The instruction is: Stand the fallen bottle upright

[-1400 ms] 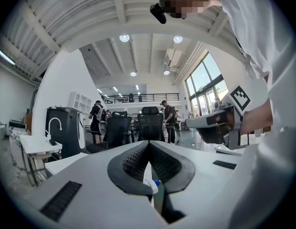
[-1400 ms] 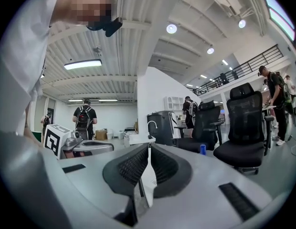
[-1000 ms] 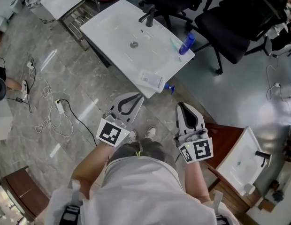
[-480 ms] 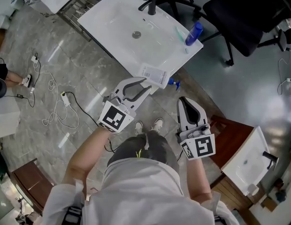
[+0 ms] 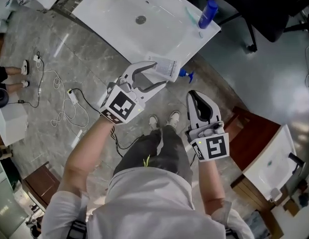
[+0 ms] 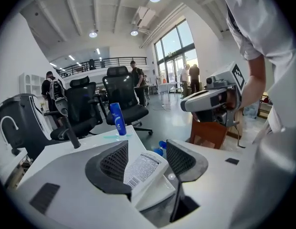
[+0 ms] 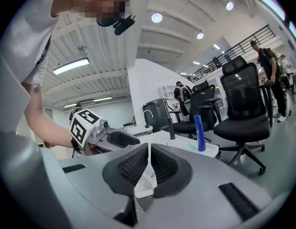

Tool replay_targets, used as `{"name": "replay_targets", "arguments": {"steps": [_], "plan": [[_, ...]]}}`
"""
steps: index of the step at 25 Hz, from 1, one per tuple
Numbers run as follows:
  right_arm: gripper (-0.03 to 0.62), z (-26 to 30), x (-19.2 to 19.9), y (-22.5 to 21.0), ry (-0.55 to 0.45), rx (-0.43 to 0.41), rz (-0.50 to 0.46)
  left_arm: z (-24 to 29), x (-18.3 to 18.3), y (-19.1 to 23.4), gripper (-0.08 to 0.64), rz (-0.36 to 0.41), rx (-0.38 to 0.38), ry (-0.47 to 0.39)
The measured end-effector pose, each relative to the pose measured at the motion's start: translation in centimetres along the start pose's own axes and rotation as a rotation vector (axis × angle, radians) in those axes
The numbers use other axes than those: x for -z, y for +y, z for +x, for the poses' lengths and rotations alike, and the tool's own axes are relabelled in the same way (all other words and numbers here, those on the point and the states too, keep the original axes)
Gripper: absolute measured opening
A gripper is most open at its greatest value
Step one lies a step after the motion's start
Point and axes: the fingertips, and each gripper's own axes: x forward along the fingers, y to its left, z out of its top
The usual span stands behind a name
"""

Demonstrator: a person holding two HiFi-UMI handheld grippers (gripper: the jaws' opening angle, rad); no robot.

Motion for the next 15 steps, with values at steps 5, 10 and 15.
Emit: {"name": "replay_targets", "arguments": {"steps": [5,10,15], "plan": [[0.044,0.8,2.9,-1.0,0.011,0.007,0.030,2.6,1.5,0.0,0.287,0.031,0.062,0.059],[0.043,1.4,5.3,-1.4,0.027,-0.003,0.056,4.8,2.7,0.2,0.313,0.040,0.105,0.090],[0.044,1.8,7.4,-1.9,0.031,-0.014,0.071,6.6,4.0,-0.2,0.341,0.072,0.154,0.130]]}}
